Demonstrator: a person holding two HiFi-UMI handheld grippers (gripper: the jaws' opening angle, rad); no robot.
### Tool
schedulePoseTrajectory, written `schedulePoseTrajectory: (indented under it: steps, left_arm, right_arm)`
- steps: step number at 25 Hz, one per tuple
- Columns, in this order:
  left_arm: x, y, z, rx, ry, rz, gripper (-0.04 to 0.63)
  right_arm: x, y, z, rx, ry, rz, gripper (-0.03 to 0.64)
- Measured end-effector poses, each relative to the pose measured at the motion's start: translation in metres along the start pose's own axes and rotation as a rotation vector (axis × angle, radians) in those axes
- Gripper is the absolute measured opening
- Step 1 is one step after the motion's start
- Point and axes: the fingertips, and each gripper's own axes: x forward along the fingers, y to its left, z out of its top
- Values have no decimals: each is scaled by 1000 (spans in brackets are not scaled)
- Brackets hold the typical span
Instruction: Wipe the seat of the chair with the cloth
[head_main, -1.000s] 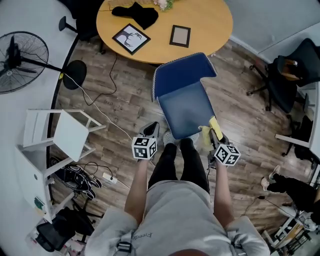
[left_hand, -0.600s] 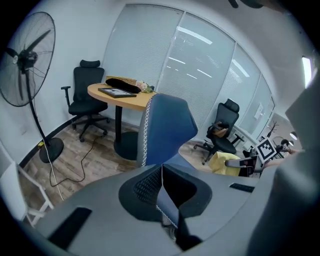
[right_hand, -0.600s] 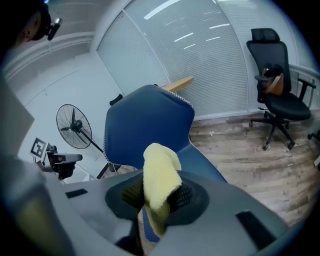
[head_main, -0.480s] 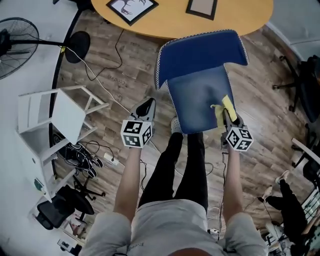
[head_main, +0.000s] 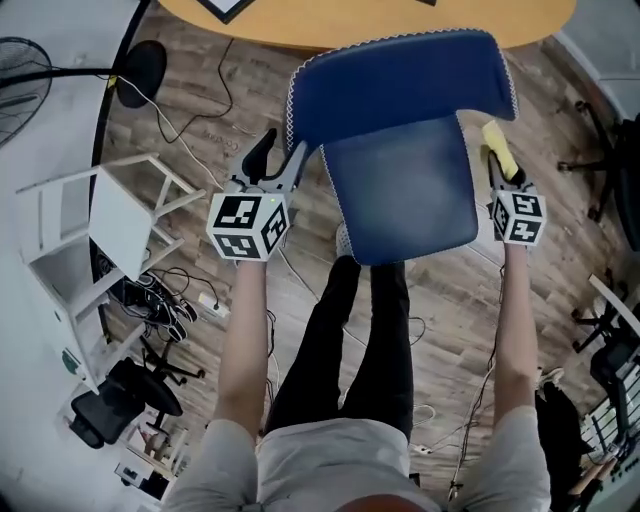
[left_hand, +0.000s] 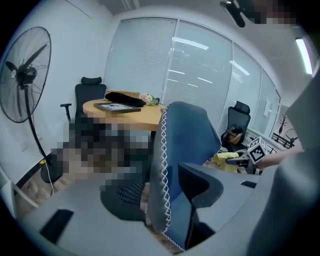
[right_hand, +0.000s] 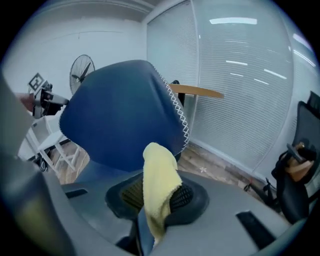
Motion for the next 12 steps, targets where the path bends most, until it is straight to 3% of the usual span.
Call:
schedulePoseTrajectory:
  steps: [5,8,12]
  left_arm:
    - [30,0,0,-47,7,14,201]
    - [37,-3,0,-18,-2,19,175]
    - [38,-7,0,-5,24,-10,175]
  right_arm:
    - [45,19,-3,-154,55,103,84]
    - [84,35,-14,-159,94,186,84]
    - [127,40,-25,-121,127,161,84]
